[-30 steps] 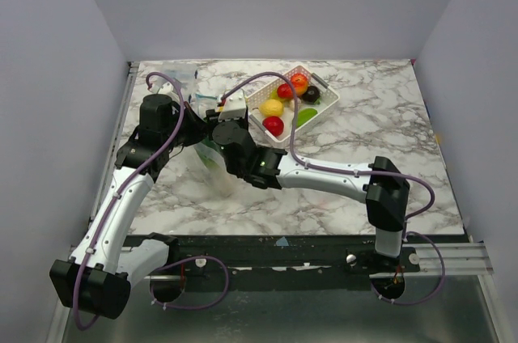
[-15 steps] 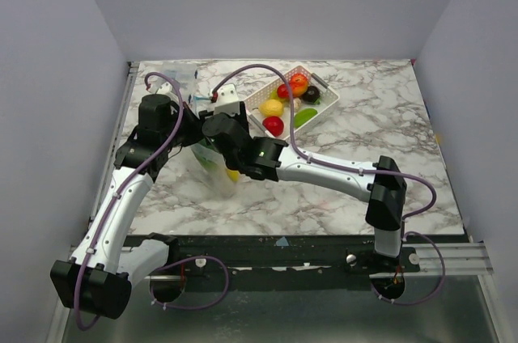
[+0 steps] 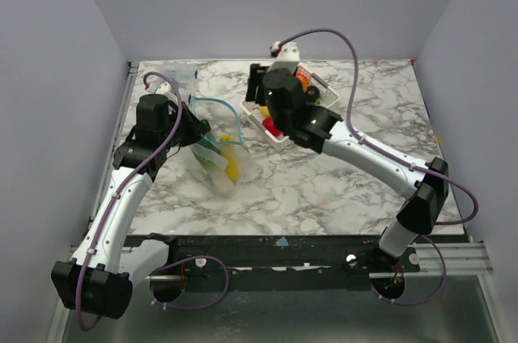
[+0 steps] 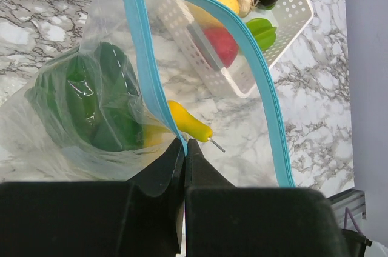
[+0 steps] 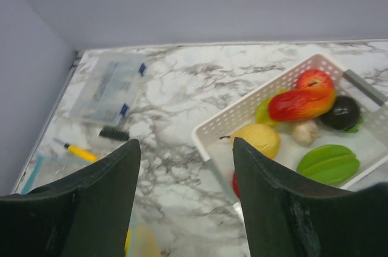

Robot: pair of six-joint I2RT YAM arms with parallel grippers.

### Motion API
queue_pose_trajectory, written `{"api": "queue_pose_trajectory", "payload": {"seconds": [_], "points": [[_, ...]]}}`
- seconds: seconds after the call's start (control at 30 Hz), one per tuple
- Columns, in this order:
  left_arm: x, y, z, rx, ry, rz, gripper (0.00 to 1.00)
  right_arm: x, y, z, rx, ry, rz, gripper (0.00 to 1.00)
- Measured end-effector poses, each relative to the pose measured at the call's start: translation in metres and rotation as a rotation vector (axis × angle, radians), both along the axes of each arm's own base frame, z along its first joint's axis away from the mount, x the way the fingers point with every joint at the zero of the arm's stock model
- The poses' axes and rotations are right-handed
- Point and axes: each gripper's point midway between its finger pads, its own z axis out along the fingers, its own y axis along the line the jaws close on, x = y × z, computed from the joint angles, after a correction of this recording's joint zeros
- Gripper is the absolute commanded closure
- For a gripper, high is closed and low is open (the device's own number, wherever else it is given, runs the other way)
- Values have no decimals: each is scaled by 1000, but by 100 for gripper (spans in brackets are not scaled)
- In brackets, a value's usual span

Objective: Place the food in the zip-top bag and seal the zipper
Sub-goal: Place the fake fruit in the zipper food storage bag, then pick up the fake fruit from the bin.

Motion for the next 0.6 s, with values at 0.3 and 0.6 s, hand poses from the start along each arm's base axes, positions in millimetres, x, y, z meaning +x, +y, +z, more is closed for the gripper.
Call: {"api": "queue_pose_trajectory", "payload": {"seconds": [0.3,0.6], "points": [[0,-1,0,-4,1,-4,100,90,-83,-35,105,86,-124,28],[1,-4,0,-13,4,-16,100,118,-67,-161,129,397,-36,29]]}}
